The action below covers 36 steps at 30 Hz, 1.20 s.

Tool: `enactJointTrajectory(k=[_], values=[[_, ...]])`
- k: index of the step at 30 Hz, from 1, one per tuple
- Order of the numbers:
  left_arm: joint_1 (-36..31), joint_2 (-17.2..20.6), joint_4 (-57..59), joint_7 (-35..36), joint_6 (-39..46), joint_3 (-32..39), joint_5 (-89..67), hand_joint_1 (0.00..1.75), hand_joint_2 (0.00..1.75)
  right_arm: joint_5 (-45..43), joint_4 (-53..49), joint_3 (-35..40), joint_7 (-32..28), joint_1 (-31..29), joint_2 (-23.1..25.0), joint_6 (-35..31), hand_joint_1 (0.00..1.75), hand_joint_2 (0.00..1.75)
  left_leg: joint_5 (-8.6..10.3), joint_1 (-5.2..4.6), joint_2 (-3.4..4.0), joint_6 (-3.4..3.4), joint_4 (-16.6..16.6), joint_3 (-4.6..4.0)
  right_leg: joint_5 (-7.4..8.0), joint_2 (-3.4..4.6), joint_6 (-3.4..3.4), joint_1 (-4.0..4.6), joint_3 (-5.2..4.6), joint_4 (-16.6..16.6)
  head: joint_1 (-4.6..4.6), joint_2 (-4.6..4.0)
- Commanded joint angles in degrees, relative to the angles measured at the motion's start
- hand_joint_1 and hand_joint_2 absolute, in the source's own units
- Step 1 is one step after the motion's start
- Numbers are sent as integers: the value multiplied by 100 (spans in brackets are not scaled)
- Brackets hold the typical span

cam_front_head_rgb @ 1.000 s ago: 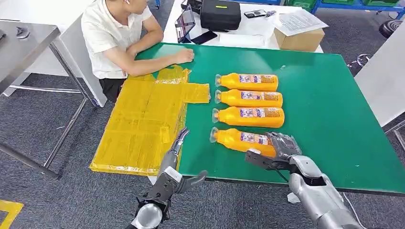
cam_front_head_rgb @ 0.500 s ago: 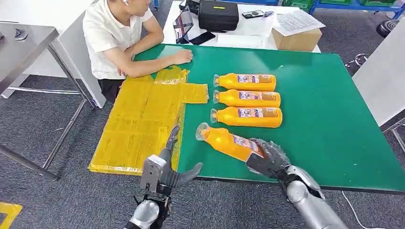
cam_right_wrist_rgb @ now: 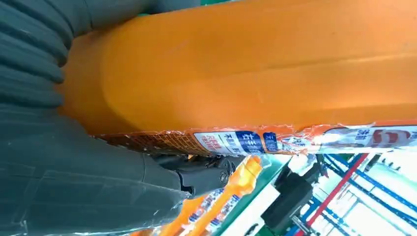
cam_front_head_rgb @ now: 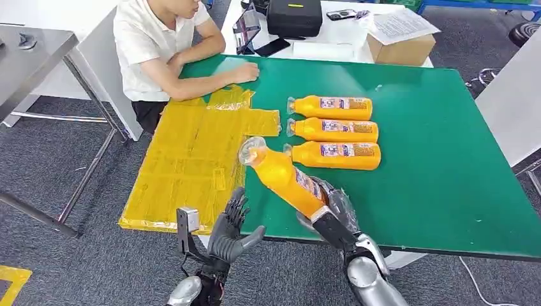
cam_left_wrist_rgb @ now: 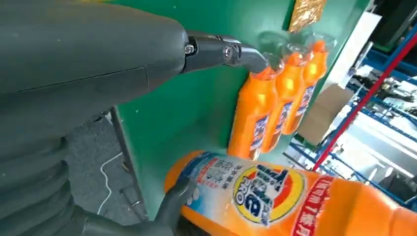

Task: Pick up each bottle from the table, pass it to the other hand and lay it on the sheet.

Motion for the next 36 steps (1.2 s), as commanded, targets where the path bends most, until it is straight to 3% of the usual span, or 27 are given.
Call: enactJointTrajectory(k=[1,3,8,9,12,14,20,34,35,36], values=[[34,298,-561,-251,-572,-258,-131,0,175,79,832,426,134,-467,240,378,136,175,-3,6,15,-14,-5,12,1,18,-15,6,5,-1,0,0],[16,261,-630,-267,-653,-222,-192,0,175,186,1205,667,236,-663,273,584,147,175,-4,7,24,-14,-3,13,3,26,-15,7,4,-1,0,0],[-2,241,-636,-267,-669,-206,-200,0,175,221,1262,729,229,-691,294,594,147,175,0,3,7,-7,-4,5,2,9,-7,3,1,-1,-2,0],[-19,204,-580,-291,-770,-155,-178,0,175,269,1380,903,259,-770,306,720,164,175,-1,4,9,-11,-6,12,1,12,-11,3,7,-2,0,0],[-118,189,-492,-326,-833,-175,-322,0,175,560,1595,1439,197,-909,385,881,175,175,-2,6,12,-9,-4,10,2,14,-9,5,6,-1,0,0],[-165,149,-397,-362,-801,-142,-371,0,175,540,1617,1581,101,-883,446,918,175,175,-1,5,11,-10,-4,10,1,13,-9,4,5,0,0,0],[-437,69,161,-119,-636,45,-118,0,175,806,1061,2231,-156,-661,591,226,175,175,-1,9,-1,-11,-4,8,-2,0,-11,8,5,-3,0,0],[-653,52,170,-285,-766,110,183,0,175,334,658,2586,-300,-653,497,393,175,175,0,4,-6,-14,0,0,-5,-4,-14,4,-4,7,0,0],[-615,60,64,-330,-869,119,210,0,175,226,662,2553,-320,-638,505,462,162,175,-2,7,-6,-17,3,0,-6,-4,-17,7,-3,7,2,0],[-533,63,-149,-401,-946,152,227,161,175,133,662,2524,-324,-625,499,551,143,175,-3,8,-7,-19,2,3,-8,-4,-19,8,0,8,0,0]])
